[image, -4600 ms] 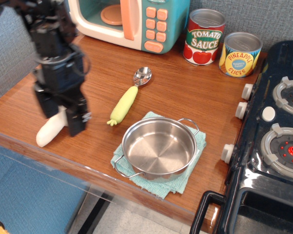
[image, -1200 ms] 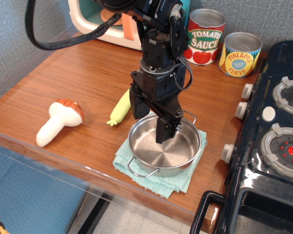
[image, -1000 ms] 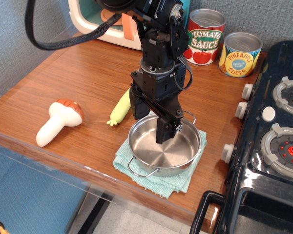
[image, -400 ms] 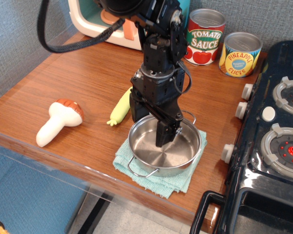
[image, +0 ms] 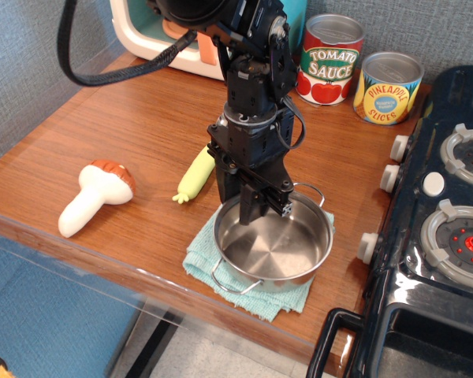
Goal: Move the pot in front of the microwave oven
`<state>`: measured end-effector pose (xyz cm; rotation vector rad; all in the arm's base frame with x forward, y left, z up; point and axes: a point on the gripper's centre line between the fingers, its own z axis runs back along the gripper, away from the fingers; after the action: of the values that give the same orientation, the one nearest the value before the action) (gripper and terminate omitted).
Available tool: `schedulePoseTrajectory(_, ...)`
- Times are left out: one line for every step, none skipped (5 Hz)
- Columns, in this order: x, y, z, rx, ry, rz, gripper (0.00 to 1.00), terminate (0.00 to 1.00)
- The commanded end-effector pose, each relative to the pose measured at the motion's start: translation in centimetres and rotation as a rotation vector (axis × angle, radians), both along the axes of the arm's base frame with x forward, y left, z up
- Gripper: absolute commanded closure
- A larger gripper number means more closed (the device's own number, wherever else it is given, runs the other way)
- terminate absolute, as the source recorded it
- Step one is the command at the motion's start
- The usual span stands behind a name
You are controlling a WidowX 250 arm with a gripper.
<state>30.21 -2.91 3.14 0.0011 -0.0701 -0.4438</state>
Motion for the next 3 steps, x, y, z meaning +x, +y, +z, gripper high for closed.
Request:
schedulePoseTrajectory(0.2, 0.2, 0.8, 0.019, -0.018, 0.004, 1.00, 0.00)
schedulePoseTrajectory(0.3, 0.8, 2.7, 0.057, -0.061, 0.012, 1.00, 0.00)
schedulePoseTrajectory(0.9, 2.4, 5.7, 0.049, -0.121, 0.041, 1.00, 0.00)
